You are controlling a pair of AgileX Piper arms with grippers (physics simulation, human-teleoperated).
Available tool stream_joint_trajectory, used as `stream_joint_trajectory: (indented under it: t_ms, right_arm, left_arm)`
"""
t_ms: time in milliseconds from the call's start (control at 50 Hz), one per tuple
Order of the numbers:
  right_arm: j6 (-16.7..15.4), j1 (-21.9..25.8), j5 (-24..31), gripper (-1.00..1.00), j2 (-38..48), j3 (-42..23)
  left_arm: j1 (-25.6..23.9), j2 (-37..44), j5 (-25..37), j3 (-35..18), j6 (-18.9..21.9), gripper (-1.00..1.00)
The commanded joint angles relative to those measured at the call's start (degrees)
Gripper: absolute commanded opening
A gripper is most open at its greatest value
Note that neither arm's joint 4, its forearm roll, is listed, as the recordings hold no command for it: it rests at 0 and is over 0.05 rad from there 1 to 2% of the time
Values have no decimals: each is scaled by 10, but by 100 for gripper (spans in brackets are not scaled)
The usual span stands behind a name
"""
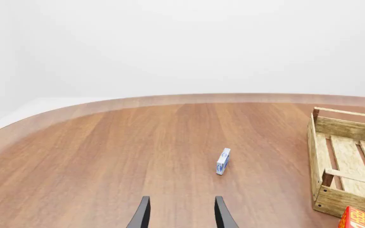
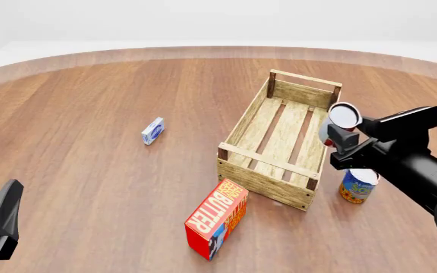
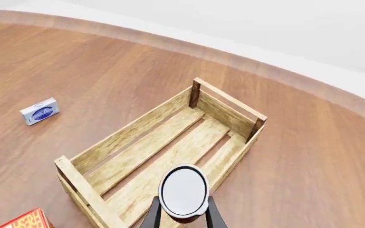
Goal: Pick up the tomato sauce, and put it in the wooden tray.
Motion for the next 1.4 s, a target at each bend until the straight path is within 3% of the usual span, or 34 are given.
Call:
stream_joint_trajectory:
  t_ms: [20,480,1400]
  right_arm:
    - [7,12,-23,-100,42,-23]
    - [10,26,-74,-100,130,-57]
    - [15,32,-115,-100,224,-104]
  left_arm:
    - [0,0,0,0,0,100]
    - [0,0,0,0,0,100]
    - [0,0,0,0,0,100]
